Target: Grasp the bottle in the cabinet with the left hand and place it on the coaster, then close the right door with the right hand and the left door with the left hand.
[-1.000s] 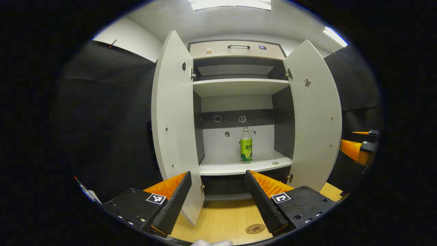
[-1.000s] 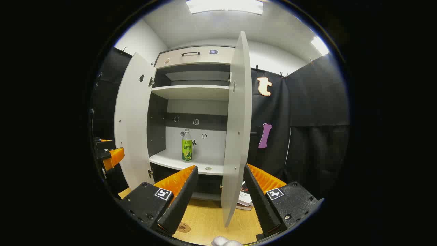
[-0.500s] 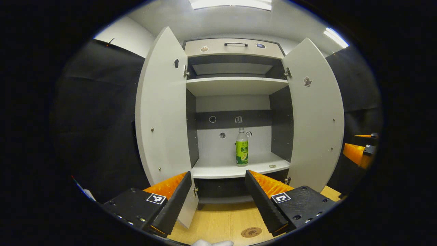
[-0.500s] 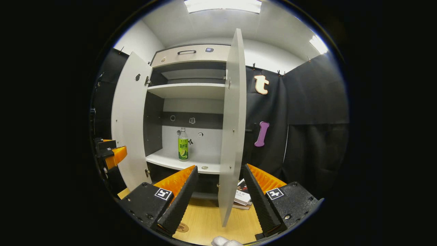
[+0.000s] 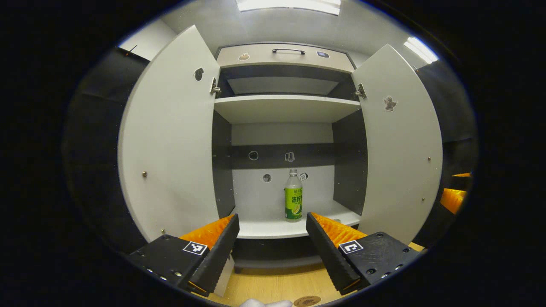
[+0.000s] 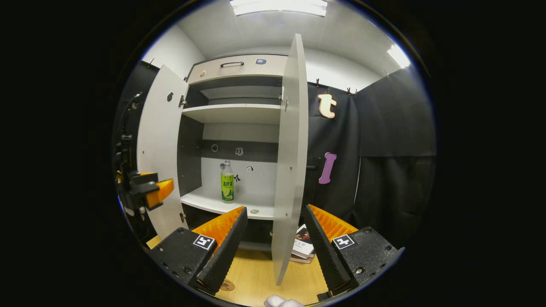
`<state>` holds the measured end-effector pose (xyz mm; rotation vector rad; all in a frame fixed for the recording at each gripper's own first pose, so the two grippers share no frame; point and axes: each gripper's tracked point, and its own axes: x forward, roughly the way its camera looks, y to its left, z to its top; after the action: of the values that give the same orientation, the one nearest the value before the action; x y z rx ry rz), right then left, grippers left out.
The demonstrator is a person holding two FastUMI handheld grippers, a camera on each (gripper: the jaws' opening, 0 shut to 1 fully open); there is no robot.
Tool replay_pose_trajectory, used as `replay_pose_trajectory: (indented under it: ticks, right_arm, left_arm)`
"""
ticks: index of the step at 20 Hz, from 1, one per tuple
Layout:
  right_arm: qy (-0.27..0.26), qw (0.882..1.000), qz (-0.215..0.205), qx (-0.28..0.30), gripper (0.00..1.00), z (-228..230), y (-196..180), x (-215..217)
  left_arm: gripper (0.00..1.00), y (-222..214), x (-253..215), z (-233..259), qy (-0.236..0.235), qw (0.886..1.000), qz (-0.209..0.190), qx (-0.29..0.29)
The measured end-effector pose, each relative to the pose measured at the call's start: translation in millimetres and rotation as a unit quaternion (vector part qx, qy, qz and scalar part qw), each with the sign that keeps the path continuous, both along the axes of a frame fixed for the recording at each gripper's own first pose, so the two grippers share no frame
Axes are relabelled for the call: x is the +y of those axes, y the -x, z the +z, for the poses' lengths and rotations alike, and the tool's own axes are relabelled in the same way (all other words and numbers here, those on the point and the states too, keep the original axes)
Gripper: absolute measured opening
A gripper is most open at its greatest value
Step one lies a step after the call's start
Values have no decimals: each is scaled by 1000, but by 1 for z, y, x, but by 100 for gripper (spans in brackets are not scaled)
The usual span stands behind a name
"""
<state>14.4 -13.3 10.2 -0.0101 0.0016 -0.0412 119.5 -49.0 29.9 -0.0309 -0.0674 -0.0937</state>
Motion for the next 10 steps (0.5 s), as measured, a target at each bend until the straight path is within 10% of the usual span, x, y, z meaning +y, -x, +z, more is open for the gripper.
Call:
replay_pose_trajectory:
  ticks: [10]
  right_arm:
    - [30,998,-51,-10,83,17,6,-11]
  left_arm:
    - [96,-194,-66,-2,10,1000,-6,-19]
